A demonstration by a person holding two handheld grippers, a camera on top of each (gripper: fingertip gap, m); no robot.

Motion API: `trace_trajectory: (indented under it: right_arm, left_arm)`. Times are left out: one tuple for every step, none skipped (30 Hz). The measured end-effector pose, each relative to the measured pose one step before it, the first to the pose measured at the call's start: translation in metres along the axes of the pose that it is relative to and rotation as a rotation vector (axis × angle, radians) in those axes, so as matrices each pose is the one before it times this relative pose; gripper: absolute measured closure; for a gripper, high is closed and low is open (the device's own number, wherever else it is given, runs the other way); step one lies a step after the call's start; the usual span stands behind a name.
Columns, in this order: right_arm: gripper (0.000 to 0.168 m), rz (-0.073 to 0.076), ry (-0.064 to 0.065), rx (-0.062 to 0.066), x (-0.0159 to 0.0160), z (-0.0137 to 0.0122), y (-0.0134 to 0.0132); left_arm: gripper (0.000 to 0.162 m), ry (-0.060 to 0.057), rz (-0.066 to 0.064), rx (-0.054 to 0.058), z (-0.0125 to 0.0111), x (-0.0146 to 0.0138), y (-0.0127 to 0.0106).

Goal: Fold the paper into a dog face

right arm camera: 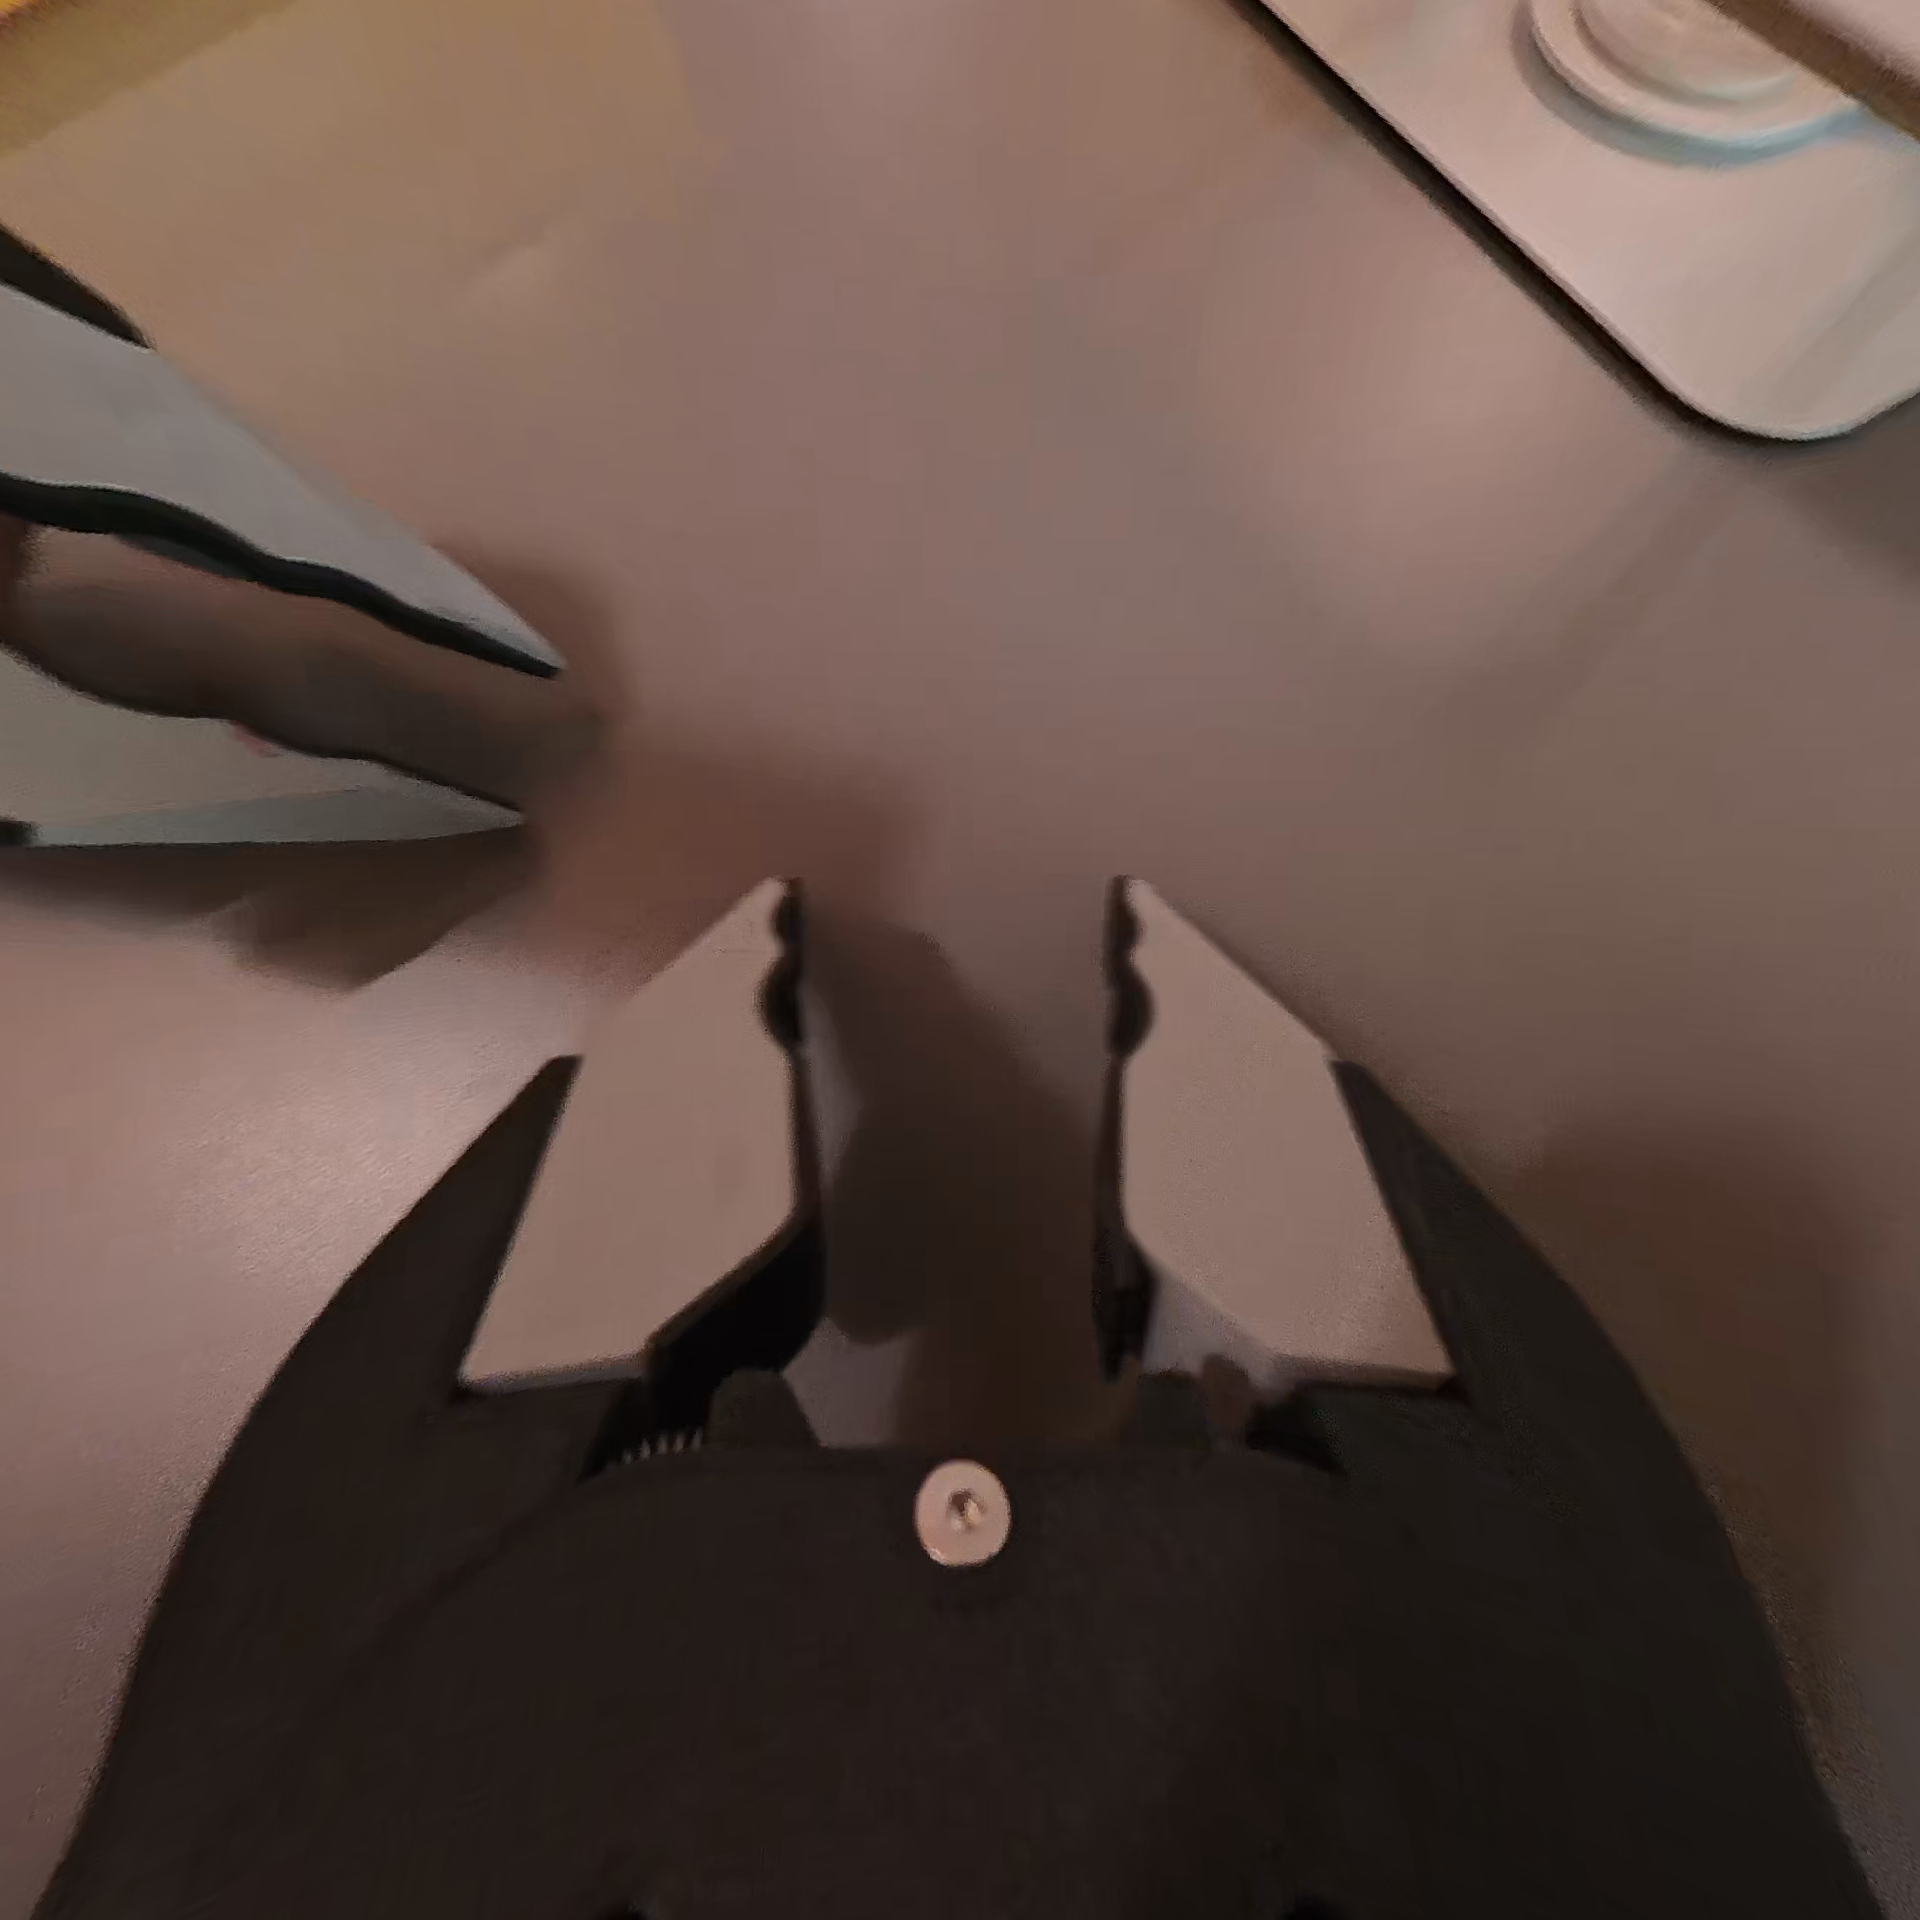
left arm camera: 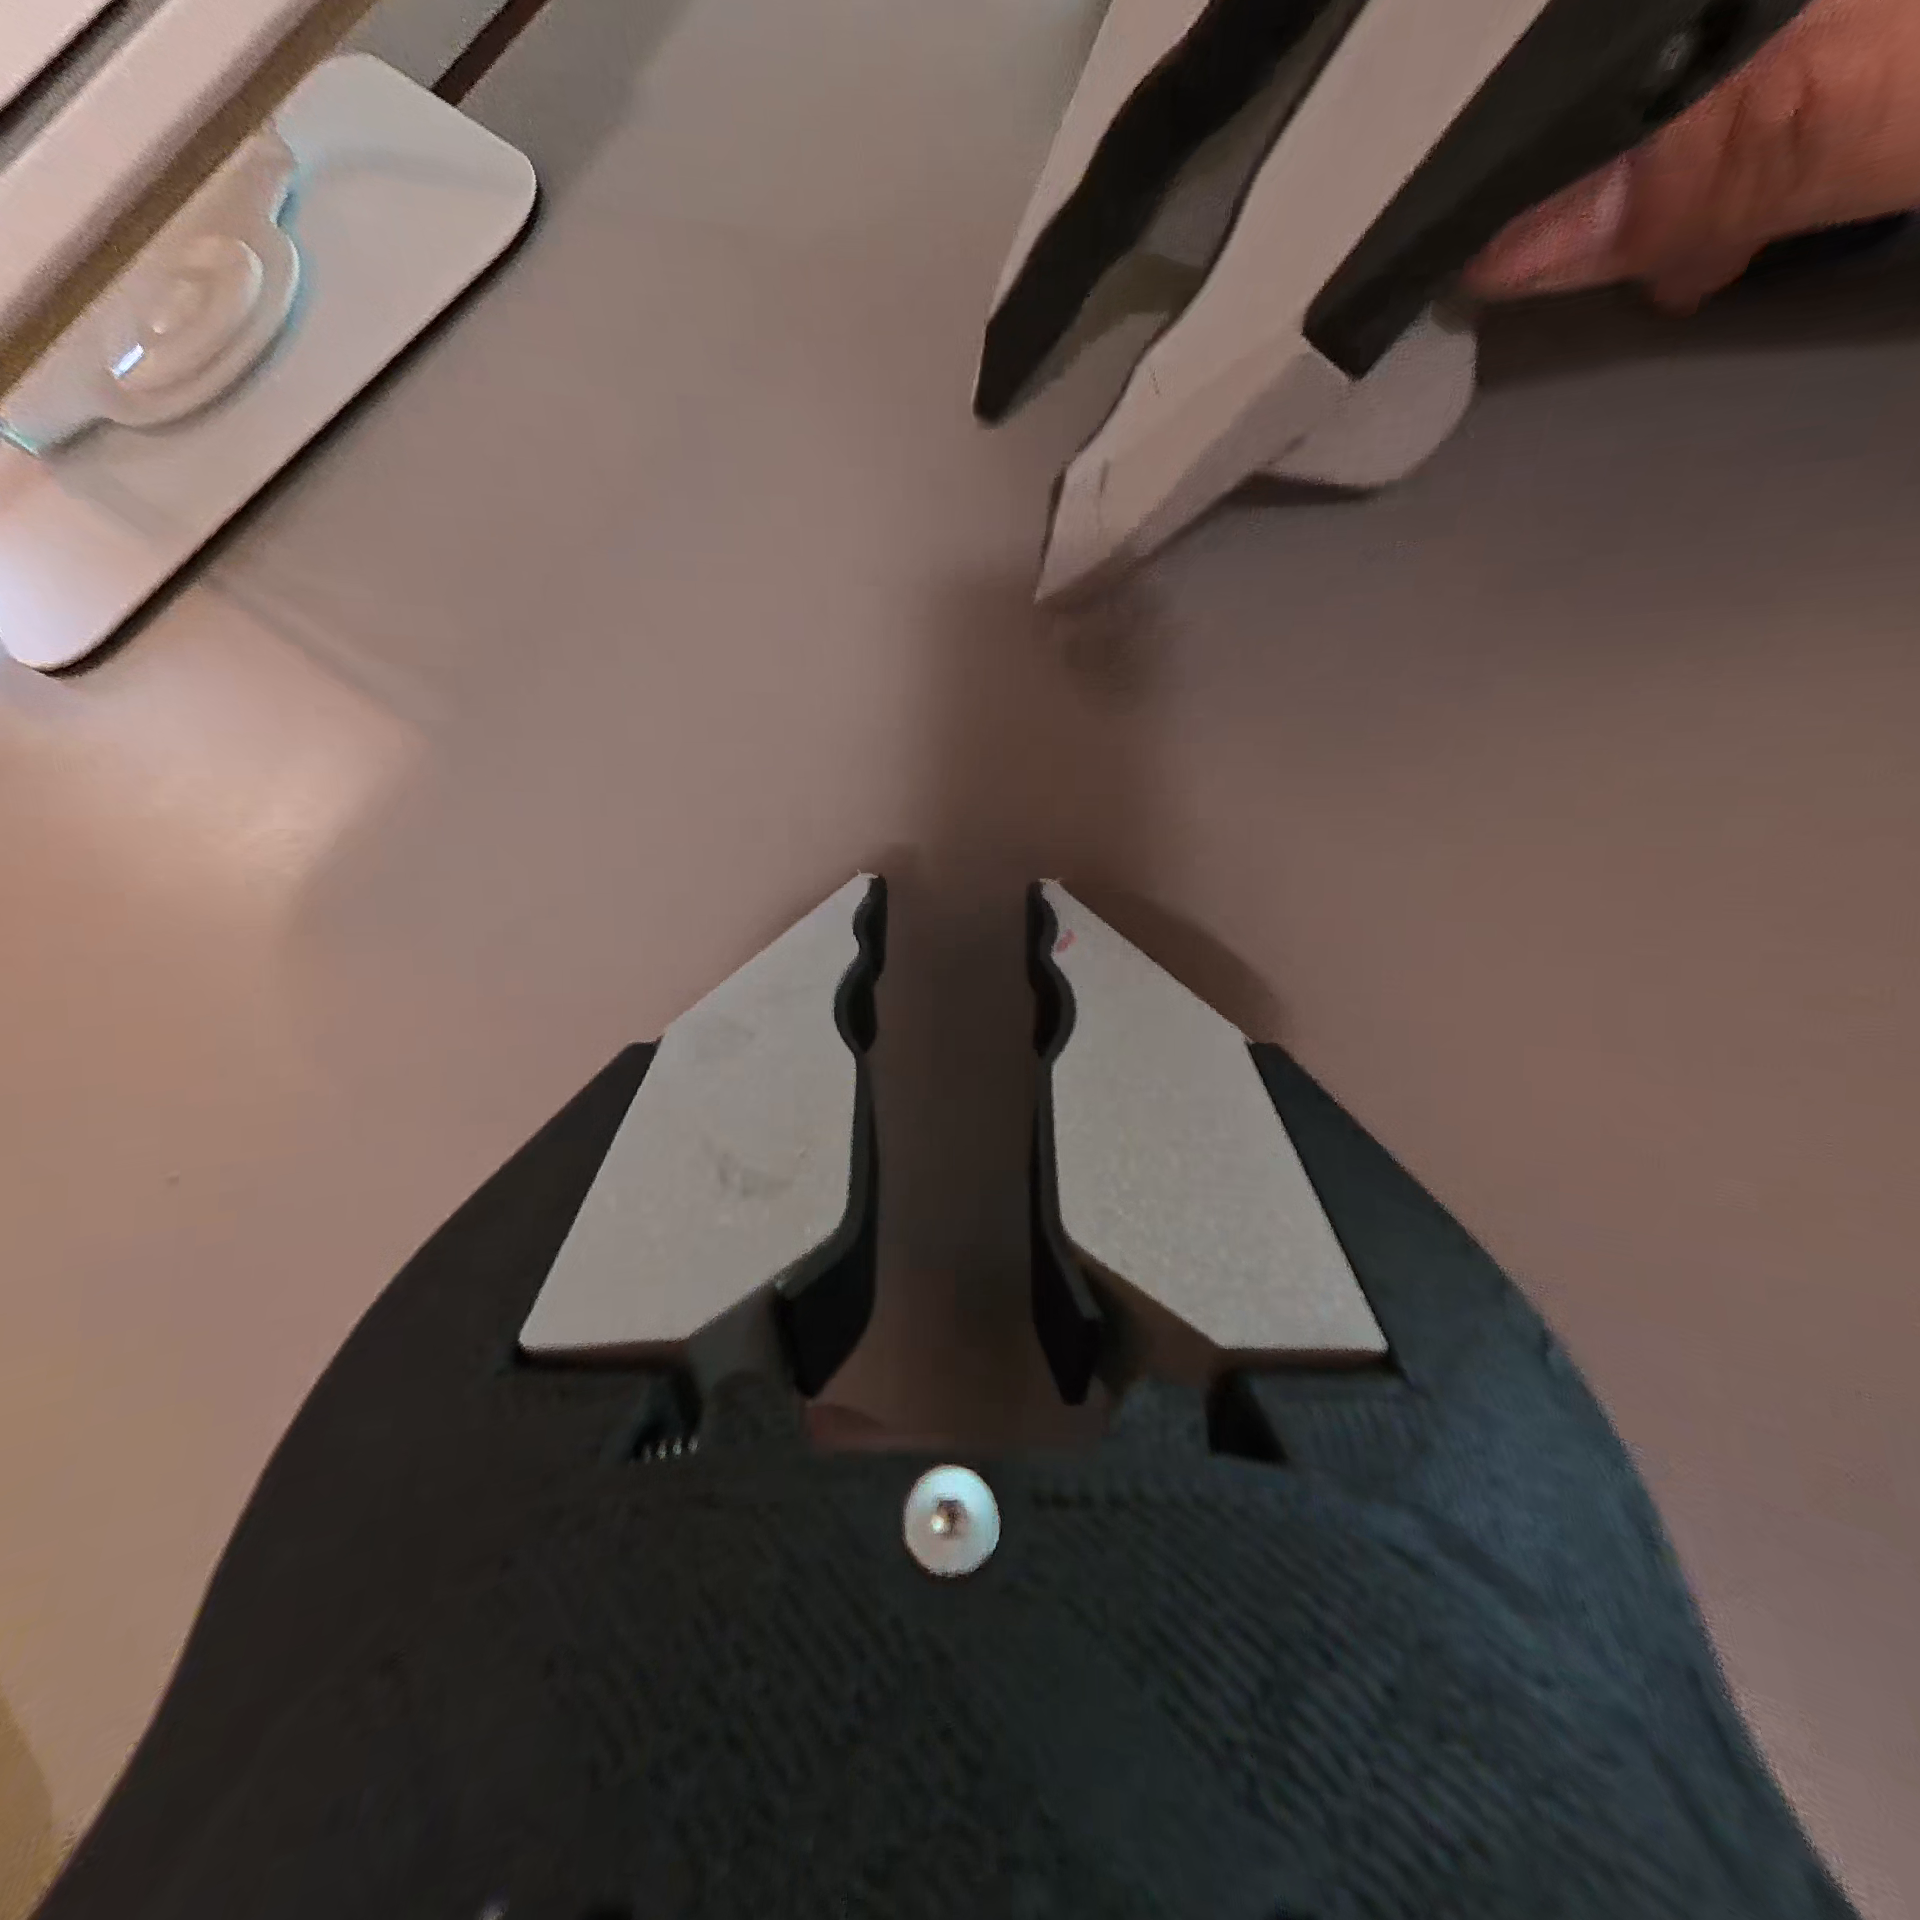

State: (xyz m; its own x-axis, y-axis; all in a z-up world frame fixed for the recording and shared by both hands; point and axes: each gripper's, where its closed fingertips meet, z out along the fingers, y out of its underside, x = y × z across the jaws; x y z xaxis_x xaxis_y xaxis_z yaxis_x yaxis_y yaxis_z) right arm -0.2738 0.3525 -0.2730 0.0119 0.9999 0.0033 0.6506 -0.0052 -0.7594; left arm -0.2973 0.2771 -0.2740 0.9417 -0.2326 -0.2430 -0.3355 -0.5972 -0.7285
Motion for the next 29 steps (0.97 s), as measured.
trace_trajectory:
  right_arm:
    - [0.126, -0.0184, -0.0045, 0.0277, -0.00183, -0.00276, -0.00375]
    - [0.128, -0.0157, 0.0124, 0.0246, 0.00085, -0.00244, -0.00380]
    - [0.126, -0.0135, 0.0225, 0.0225, 0.00247, -0.00226, -0.00365]
    - [0.126, -0.0094, 0.0316, 0.0217, 0.00365, -0.00201, -0.00366]
    - [0.126, -0.0056, 0.0406, 0.0191, 0.00488, -0.00173, -0.00262]
    - [0.125, -0.0072, 0.0435, 0.0158, 0.00520, -0.00132, -0.00152]
    - [0.127, -0.0143, 0.0344, 0.0126, 0.00383, -0.00116, -0.00115]
    - [0.128, -0.0164, 0.0226, 0.0065, 0.00215, -0.00131, -0.00057]
    - [0.128, -0.0108, 0.0175, 0.0052, 0.00150, -0.00145, -0.00055]
    - [0.125, -0.0051, 0.0084, 0.0049, 0.00027, -0.00156, -0.00036]
    - [0.122, -0.0019, -0.0010, 0.0040, -0.00093, -0.00203, -0.00040]
    - [0.119, 0.0012, -0.0024, 0.0037, -0.00083, -0.00211, -0.00021]
    - [0.117, 0.0032, -0.0011, 0.0022, -0.00025, -0.00160, 0.00026]
    - [0.114, 0.0015, -0.0020, -0.0012, -0.00015, -0.00115, 0.00108]
    - [0.112, 0.0002, 0.0024, -0.0046, 0.00074, -0.00046, 0.00166]
    - [0.111, -0.0004, 0.0057, -0.0067, 0.00149, 0.00014, 0.00193]
    - [0.110, 0.0009, 0.0052, -0.0084, 0.00142, 0.00050, 0.00216]
    - [0.110, 0.0034, 0.0020, -0.0091, 0.00108, 0.00066, 0.00208]
    - [0.109, 0.0048, -0.0031, -0.0073, 0.00036, 0.00059, 0.00149]
    - [0.110, 0.0049, -0.0046, -0.0035, -0.00009, 0.00018, 0.00070]
    - [0.110, 0.0041, -0.0022, 0.0003, 0.00016, -0.00020, 0.00017]
    - [0.111, 0.0028, -0.0008, 0.0015, 0.00020, -0.00031, -0.00007]
    - [0.112, 0.0016, -0.0019, -0.0002, 0.00005, -0.00017, 0.00022]
    - [0.113, 0.0012, -0.0032, -0.0036, -0.00016, 0.00023, 0.00077]
    - [0.113, 0.0011, -0.0041, -0.0056, -0.00033, 0.00039, 0.00096]
    - [0.113, 0.0009, -0.0049, -0.0050, -0.00032, 0.00040, 0.00080]
    - [0.114, 0.0010, -0.0054, -0.0031, -0.00048, 0.00051, 0.00053]
    - [0.114, 0.0011, -0.0054, -0.0029, -0.00053, 0.00031, 0.00038]
    - [0.114, 0.0011, -0.0053, -0.0035, -0.00045, 0.00043, 0.00049]
  left_arm:
    - [0.137, -0.0071, 0.0117, 0.0016, -0.00012, -0.00009, -0.00020]
    - [0.137, -0.0029, 0.0049, 0.0012, -0.00022, -0.00037, -0.00004]
    - [0.136, -0.0013, -0.0010, 0.0009, -0.00024, -0.00091, 0.00029]
    - [0.134, -0.0015, -0.0068, 0.0001, -0.00029, -0.00175, 0.00057]
    - [0.133, -0.0021, -0.0108, -0.0019, -0.00029, -0.00236, 0.00099]
    - [0.132, -0.0016, -0.0130, -0.0021, -0.00022, -0.00263, 0.00109]
    - [0.131, -0.0006, -0.0141, -0.0024, -0.00031, -0.00260, 0.00121]
    - [0.130, 0.0019, -0.0147, -0.0022, -0.00022, -0.00233, 0.00109]
    - [0.130, 0.0029, -0.0174, -0.0024, -0.00017, -0.00222, 0.00107]
    - [0.130, 0.0022, -0.0201, -0.0004, -0.00023, -0.00249, 0.00057]
    - [0.129, 0.0054, -0.0230, 0.0029, -0.00038, -0.00214, 0.00014]
    - [0.129, 0.0074, -0.0250, 0.0062, -0.00068, -0.00192, -0.00038]
    - [0.129, 0.0059, -0.0254, 0.0097, -0.00113, -0.00225, -0.00080]
    - [0.129, 0.0045, -0.0243, 0.0113, -0.00121, -0.00217, -0.00095]
    - [0.129, 0.0054, -0.0216, 0.0102, -0.00118, -0.00192, -0.00082]
    - [0.129, 0.0032, -0.0179, 0.0088, -0.00113, -0.00189, -0.00079]
    - [0.129, 0.0010, -0.0120, 0.0074, -0.00092, -0.00142, -0.00062]
    - [0.130, -0.0021, -0.0052, 0.0073, -0.00111, -0.00109, -0.00047]
    - [0.130, -0.0061, 0.0015, 0.0095, -0.00126, -0.00082, -0.00091]
    - [0.130, -0.0098, 0.0059, 0.0094, -0.00131, -0.00064, -0.00096]
    - [0.131, -0.0108, 0.0093, 0.0044, -0.00079, -0.00058, -0.00035]
    - [0.131, -0.0099, 0.0120, -0.0011, -0.00032, -0.00018, 0.00035]
    - [0.131, -0.0074, 0.0134, -0.0044, 0.00008, 0.00035, 0.00078]
    - [0.131, -0.0056, 0.0130, -0.0046, 0.00012, 0.00043, 0.00076]
    - [0.131, -0.0045, 0.0114, -0.0033, 0.00008, 0.00049, 0.00042]
    - [0.131, -0.0021, 0.0093, -0.0029, 0.00025, 0.00048, 0.00045]
    - [0.131, -0.0007, 0.0062, -0.0033, 0.00016, 0.00049, 0.00048]
    - [0.131, -0.0003, 0.0032, -0.0030, 0.00021, 0.00013, 0.00041]
    - [0.131, 0.0004, 0.0007, -0.0022, 0.00013, -0.00008, 0.00036]
